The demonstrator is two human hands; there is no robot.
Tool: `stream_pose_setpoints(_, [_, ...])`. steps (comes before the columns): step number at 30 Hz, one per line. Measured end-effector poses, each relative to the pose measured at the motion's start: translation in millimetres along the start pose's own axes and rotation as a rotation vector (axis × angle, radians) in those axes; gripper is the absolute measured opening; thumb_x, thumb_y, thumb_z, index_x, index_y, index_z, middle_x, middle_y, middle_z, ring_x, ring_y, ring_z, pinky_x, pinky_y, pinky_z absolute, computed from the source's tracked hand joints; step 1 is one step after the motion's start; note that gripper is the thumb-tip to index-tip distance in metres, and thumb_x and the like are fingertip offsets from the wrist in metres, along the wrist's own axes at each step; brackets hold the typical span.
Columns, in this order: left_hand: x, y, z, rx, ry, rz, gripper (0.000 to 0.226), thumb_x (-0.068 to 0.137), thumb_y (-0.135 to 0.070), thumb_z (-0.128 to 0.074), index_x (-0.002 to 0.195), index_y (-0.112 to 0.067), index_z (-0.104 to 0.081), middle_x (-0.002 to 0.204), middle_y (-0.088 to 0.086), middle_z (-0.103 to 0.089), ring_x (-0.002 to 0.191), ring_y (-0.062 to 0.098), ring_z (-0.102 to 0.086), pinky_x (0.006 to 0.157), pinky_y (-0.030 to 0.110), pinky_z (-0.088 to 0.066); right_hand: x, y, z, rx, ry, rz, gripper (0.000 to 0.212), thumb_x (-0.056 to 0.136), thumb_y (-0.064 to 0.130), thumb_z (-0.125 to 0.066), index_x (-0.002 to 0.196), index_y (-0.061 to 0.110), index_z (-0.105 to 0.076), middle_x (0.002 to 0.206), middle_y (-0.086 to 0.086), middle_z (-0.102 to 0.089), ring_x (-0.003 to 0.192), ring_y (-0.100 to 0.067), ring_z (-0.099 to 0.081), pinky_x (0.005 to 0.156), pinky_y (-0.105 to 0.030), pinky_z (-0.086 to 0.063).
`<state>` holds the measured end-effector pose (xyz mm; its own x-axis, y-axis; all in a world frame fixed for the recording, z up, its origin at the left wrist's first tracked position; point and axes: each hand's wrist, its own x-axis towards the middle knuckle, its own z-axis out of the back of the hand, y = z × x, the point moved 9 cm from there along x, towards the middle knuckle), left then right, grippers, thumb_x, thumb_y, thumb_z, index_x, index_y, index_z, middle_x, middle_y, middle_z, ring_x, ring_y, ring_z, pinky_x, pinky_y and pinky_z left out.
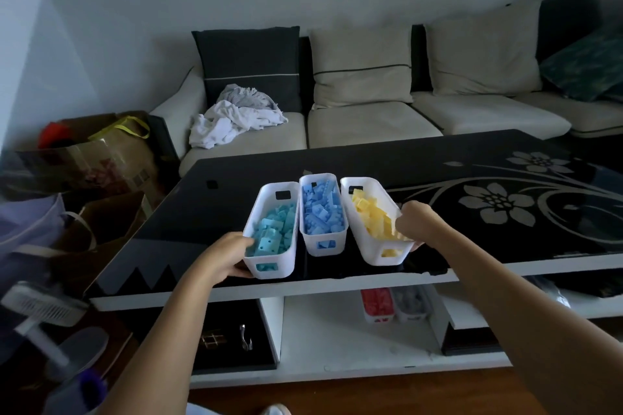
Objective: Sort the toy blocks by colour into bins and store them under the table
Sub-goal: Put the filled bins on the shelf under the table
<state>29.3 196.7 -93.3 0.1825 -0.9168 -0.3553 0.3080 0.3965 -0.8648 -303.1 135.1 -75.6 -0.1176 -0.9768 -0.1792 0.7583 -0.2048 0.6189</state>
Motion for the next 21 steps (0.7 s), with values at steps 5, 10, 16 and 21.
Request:
stream_pose_setpoints(5, [-55.2, 4.7, 9.1, -0.113, 0.049, -0.072, 0.024, 0.095, -0.002, -0.043, 0.091, -0.012, -0.064, 0.078, 0.008, -0.069, 0.07, 0.022, -0.064, 0.046, 0.026, -0.052, -39.4, -10.0, 29.2, -0.488, 0.039, 0.1, 0.03, 0.09, 0.007, -0.04, 0.111, -0.001, -0.06, 0.094, -0.008, -0.058, 0.081, -0.021, -0.055, 0.053, -0.021, -0.035])
stream_pose_setpoints(10, [-103.4, 3.1, 23.1, -0.07, 0.187, -0.153, 0.035, 0.063, -0.018, -0.066, 0.098, -0.012, -0.071, 0.09, 0.011, -0.074, 0.072, 0.019, -0.07, 0.058, 0.027, -0.054, -80.5, -29.4, 69.3, -0.707, 0.126, 0.138, 0.024, 0.089, 0.01, -0.044, 0.107, 0.009, -0.061, 0.088, 0.001, -0.051, 0.071, -0.013, -0.044, 0.054, -0.018, -0.03])
stream_pose_setpoints(16, [-139.0, 7.6, -13.2, 0.208, 0.435, -0.103, 0.053, 0.038, -0.048, -0.089, 0.085, -0.024, -0.079, 0.099, 0.005, -0.074, 0.086, 0.016, -0.071, 0.072, 0.024, -0.056, -125.9, -58.3, 81.9, -0.898, 0.312, 0.202, 0.004, 0.089, 0.02, -0.049, 0.091, 0.018, -0.052, 0.079, 0.007, -0.044, 0.066, -0.009, -0.037, 0.058, -0.02, -0.028])
stream_pose_setpoints(21, [-130.4, 38.2, -57.6, 0.472, 0.522, -0.002, 0.02, 0.089, -0.023, -0.057, 0.105, -0.014, -0.066, 0.086, -0.006, -0.075, 0.08, 0.006, -0.07, 0.069, 0.017, -0.054, -126.9, -93.3, 54.5, -0.913, 0.432, 0.182, 0.008, 0.091, 0.023, -0.051, 0.096, 0.027, -0.047, 0.085, 0.01, -0.046, 0.068, -0.005, -0.04, 0.059, -0.017, -0.032])
